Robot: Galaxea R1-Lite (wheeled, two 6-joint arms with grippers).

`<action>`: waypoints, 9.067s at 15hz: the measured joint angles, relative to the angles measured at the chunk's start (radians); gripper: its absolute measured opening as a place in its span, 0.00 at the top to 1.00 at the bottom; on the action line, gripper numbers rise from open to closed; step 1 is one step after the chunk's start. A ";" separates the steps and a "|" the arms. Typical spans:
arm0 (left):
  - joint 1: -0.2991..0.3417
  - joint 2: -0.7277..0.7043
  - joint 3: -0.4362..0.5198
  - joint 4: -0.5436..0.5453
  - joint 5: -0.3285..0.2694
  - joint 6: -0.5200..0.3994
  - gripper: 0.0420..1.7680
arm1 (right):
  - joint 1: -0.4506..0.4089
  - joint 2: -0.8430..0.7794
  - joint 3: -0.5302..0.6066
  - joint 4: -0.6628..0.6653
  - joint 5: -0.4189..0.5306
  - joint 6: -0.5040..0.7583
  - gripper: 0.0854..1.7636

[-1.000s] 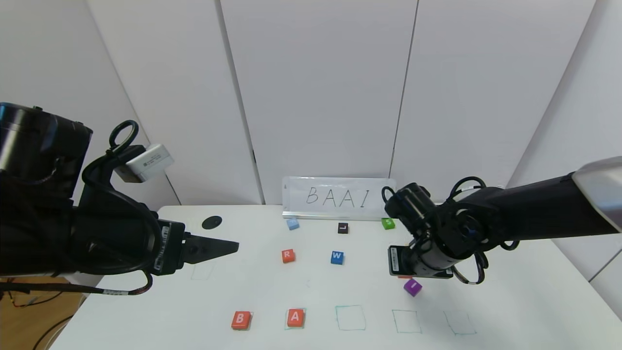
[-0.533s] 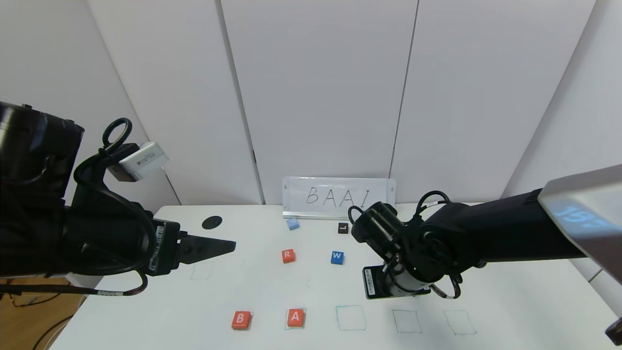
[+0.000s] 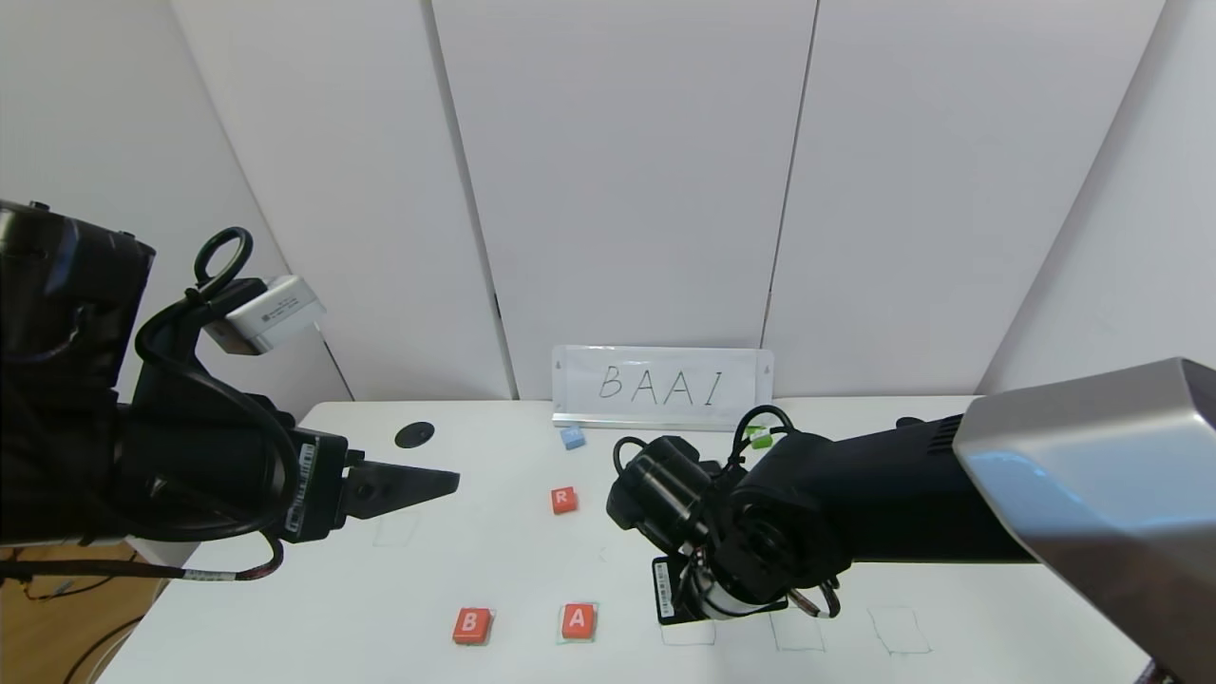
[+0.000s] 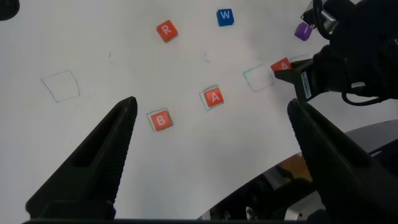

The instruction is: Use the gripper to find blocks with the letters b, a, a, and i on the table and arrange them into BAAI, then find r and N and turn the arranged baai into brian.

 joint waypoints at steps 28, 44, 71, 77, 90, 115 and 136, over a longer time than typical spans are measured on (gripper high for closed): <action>0.000 0.012 0.008 -0.003 -0.003 0.017 0.03 | 0.042 0.140 -0.012 -0.075 -0.048 0.173 0.73; 0.000 0.017 0.016 -0.005 -0.003 0.017 0.03 | 0.039 0.120 -0.011 -0.074 -0.055 0.177 0.26; -0.013 -0.008 0.026 -0.004 0.021 0.034 0.03 | -0.400 -0.076 0.194 -0.156 0.389 -0.938 0.04; -0.014 -0.011 0.030 -0.004 0.021 0.035 0.03 | -0.428 -0.015 0.153 -0.132 0.276 -1.058 0.04; -0.016 -0.005 0.039 -0.005 0.030 0.066 0.03 | -0.452 0.056 0.134 -0.134 0.324 -1.087 0.04; -0.043 0.006 0.054 -0.005 0.049 0.068 0.03 | -0.435 0.027 0.150 -0.106 0.346 -1.115 0.73; -0.045 0.011 0.059 -0.008 0.051 0.085 0.03 | -0.320 -0.065 0.273 -0.054 0.384 -1.692 0.73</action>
